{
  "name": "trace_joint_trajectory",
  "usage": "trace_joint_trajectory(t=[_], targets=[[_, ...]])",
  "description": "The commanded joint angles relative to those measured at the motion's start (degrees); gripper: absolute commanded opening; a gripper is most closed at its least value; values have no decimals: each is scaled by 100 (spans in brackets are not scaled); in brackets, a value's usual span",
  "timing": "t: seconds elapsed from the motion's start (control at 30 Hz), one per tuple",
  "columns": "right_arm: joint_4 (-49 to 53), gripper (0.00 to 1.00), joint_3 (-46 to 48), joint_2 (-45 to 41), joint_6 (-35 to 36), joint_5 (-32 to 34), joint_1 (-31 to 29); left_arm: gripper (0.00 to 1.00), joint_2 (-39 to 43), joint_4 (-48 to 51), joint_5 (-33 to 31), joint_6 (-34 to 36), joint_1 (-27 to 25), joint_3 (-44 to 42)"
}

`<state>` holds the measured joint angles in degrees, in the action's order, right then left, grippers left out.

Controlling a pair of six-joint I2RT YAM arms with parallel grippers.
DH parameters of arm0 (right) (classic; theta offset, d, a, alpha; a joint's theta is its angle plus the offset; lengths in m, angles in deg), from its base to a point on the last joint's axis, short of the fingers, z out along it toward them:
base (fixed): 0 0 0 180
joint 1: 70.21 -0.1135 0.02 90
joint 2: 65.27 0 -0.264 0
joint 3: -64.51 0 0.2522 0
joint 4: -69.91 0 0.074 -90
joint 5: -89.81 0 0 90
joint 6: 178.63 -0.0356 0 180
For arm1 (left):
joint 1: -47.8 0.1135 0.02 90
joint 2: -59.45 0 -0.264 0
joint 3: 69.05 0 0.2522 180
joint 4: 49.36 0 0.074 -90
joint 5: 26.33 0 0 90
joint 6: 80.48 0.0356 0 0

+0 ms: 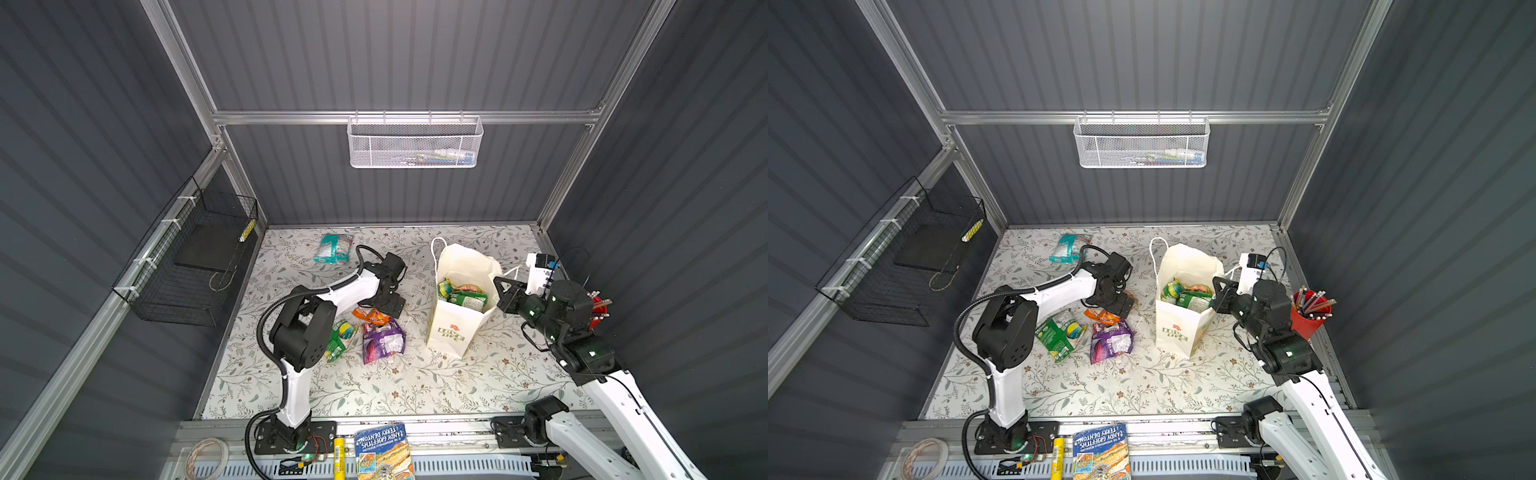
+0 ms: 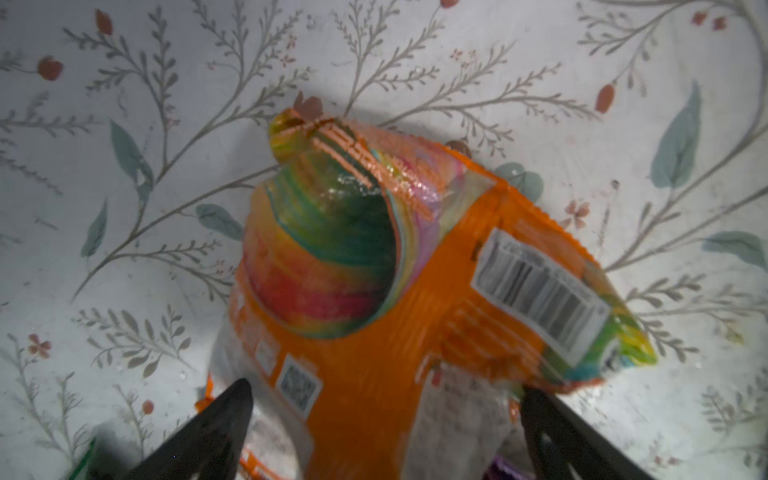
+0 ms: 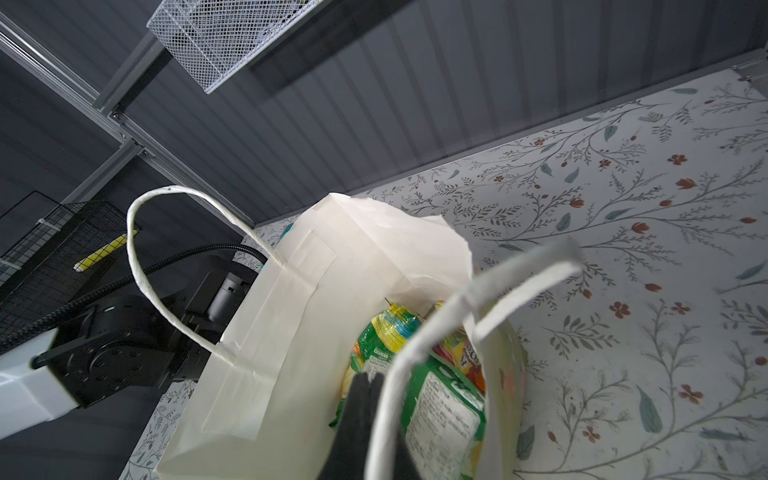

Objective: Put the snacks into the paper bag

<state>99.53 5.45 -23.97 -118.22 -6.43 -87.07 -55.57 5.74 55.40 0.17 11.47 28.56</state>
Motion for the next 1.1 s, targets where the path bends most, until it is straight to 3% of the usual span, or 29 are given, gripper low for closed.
trace_joint_trajectory(t=[0.0, 0.23, 0.33, 0.4, 0.53, 0.67, 0.8, 1.07], targets=[[31, 0, 65, -50, 0, -18, 16, 100, -265, 105, -158, 82, 5, 249], [47, 0, 60, -100, 7, 0, 16, 97, -468, 38, -335, -122, 11, 58], [46, 0, 65, -104, 6, 0, 16, 82, -459, 83, -564, -283, 4, -22], [49, 0, 59, -104, 6, 0, 16, 63, -379, 23, -669, -434, 4, -152], [49, 0, 60, -131, 12, 9, 16, 51, -65, -179, -710, -684, 6, -567], [45, 0, 65, -106, 9, 5, 16, 36, 656, -446, -520, -937, 5, -846], [45, 0, 65, -96, 19, 16, 23, 28, 1647, -808, -323, -1254, 8, -1115], [60, 0, 56, -131, 38, 34, 16, 25, 3284, -1014, 440, -1534, 4, -952]])
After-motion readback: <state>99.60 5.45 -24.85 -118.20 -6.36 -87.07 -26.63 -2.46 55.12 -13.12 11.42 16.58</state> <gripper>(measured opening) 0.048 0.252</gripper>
